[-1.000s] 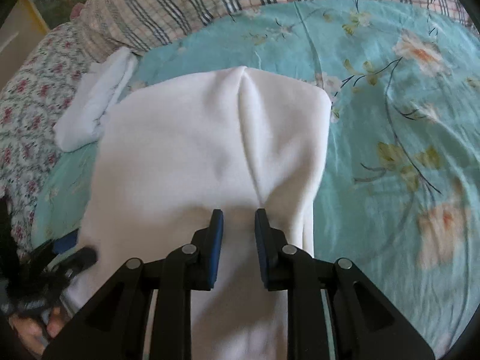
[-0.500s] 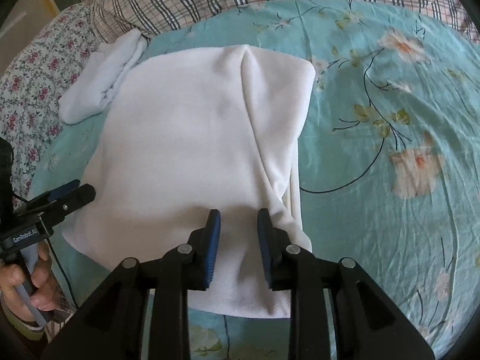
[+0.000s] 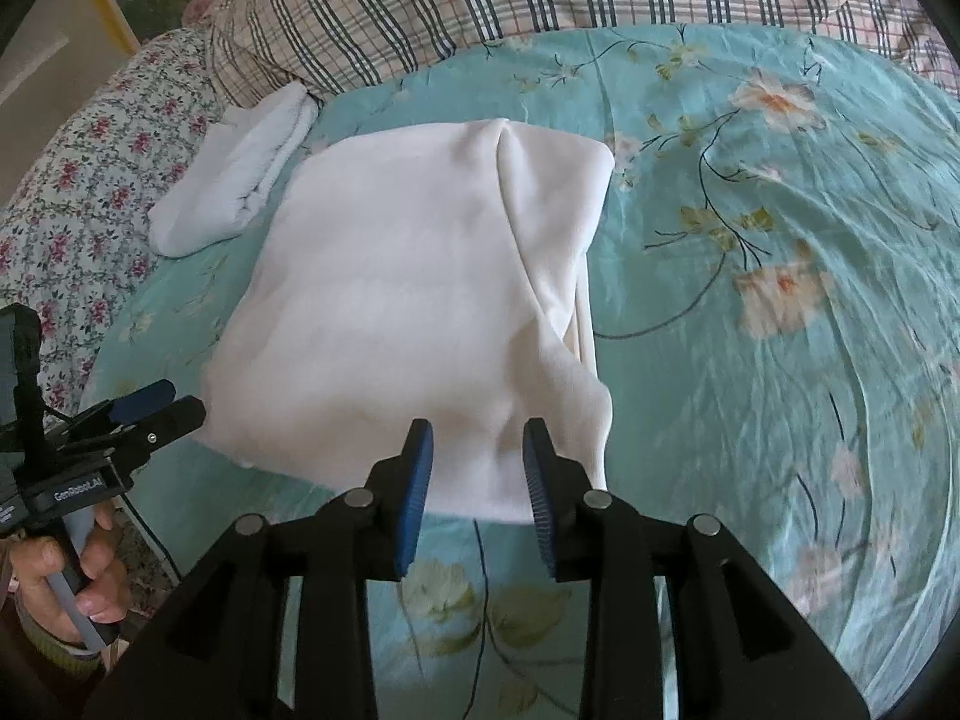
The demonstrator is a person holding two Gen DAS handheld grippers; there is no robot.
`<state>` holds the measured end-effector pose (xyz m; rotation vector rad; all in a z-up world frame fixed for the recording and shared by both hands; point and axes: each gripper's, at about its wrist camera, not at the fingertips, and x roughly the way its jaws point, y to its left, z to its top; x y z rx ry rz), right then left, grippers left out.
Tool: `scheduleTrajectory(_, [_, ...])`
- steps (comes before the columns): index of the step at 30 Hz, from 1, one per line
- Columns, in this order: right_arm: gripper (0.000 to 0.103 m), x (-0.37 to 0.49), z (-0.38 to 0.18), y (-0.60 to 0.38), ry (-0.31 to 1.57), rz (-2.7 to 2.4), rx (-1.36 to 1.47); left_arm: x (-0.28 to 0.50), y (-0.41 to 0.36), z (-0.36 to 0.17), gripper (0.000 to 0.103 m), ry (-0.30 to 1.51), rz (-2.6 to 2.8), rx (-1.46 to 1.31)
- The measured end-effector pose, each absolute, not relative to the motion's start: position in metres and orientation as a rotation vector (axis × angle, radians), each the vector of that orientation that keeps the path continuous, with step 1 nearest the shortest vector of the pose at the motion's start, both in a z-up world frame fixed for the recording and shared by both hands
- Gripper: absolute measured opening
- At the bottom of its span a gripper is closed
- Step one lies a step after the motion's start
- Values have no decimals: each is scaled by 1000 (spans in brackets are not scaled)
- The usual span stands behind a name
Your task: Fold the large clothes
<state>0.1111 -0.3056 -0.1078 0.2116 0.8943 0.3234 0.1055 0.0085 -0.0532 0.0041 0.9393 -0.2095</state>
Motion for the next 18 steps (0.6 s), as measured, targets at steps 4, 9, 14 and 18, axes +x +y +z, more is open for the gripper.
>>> scheduleTrajectory(4, [34, 106, -109, -309, 892, 325, 220, 101, 11, -53, 84, 949, -218, -12])
scheduleTrajectory(9, [39, 126, -109, -317, 891, 296, 244, 114, 17, -50, 84, 954, -235, -43])
scheduleTrajectory(14, [50, 166, -104, -323, 885, 271, 262, 148, 21, -48, 84, 952, -210, -71])
scheduleTrajectory(18, [52, 205, -106, -327, 896, 264, 296, 187, 26, -52, 84, 968, -194, -118])
